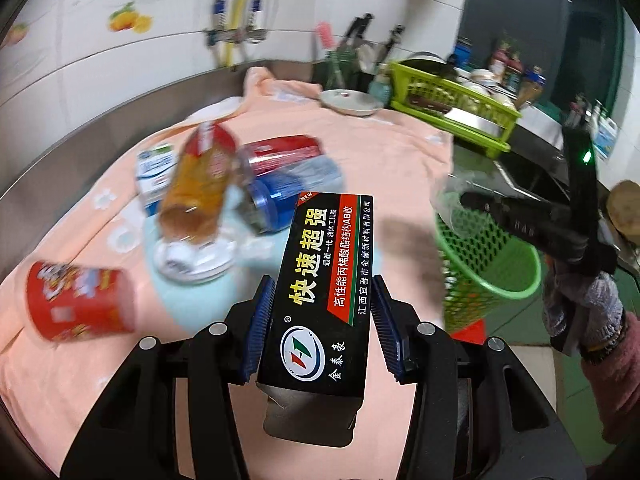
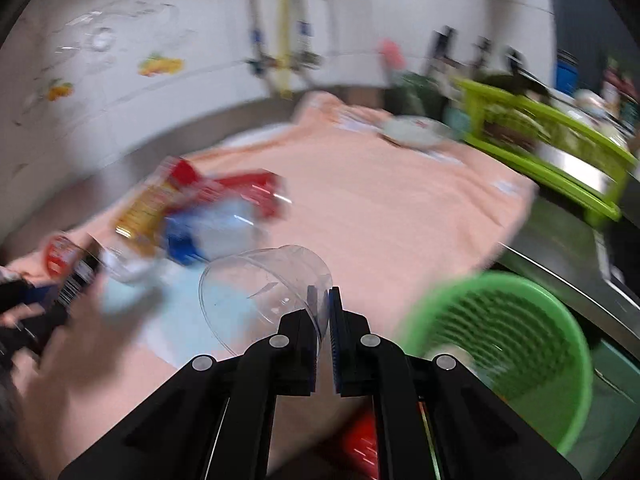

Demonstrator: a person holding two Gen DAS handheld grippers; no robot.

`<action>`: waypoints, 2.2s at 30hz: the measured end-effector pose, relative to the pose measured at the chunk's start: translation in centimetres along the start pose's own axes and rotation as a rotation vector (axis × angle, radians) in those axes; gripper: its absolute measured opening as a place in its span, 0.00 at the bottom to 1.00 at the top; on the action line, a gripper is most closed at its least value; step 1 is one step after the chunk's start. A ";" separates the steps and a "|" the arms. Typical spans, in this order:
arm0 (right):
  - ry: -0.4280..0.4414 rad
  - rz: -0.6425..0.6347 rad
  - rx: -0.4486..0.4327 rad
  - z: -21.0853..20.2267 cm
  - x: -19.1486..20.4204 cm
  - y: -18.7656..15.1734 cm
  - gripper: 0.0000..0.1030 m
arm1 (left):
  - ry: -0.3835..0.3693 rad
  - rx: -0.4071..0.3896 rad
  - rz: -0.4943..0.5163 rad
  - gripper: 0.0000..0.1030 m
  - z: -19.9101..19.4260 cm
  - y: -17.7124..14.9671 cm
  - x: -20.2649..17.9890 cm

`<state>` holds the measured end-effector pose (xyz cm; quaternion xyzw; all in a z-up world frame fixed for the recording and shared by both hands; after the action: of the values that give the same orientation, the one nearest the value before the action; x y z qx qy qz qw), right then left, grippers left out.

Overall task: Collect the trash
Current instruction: 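Grasp the clear plastic cup with the right tool while the left tool holds the glue box, then drop the plastic cup into the basket with the right tool while the left tool drops the glue box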

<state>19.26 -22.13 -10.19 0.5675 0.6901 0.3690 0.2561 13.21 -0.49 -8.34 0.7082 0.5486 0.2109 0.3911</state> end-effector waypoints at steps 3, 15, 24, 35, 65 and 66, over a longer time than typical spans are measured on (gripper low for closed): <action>-0.090 0.019 0.064 -0.3 -4.8 -2.5 0.06 | -0.037 0.004 0.019 0.46 0.9 0.5 -2.3; -0.187 0.164 0.214 0.6 -16.1 -9.4 0.07 | -0.155 0.071 0.095 0.46 6.7 2.6 -11.5; -0.202 0.214 0.190 0.0 -18.6 -10.0 0.39 | -0.225 0.104 0.153 0.46 10.1 4.1 -17.1; -0.221 0.255 0.098 -4.8 -21.3 -9.7 0.55 | -0.290 0.214 0.213 0.47 16.2 3.2 -23.8; -0.188 0.315 0.028 -8.9 -22.2 -10.6 0.65 | -0.285 0.349 0.166 0.60 20.7 -0.1 -26.2; -0.180 0.306 0.023 -9.0 -21.6 -10.1 0.65 | -0.279 0.335 0.160 0.62 20.1 0.2 -25.6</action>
<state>11.18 -45.96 -14.37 0.6996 0.5740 0.3437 0.2512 20.08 -31.06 -16.96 0.8269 0.4586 0.0474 0.3219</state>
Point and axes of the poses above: each gripper's, at about its wrist camera, not at the fingertips, and z roughly the way its jaws point, x to its left, y to its top, the point moved 8 cm from there along z, roughly the way its jaws point, and after that the axes turned 4 degrees about -x, right-handed, at the moved point
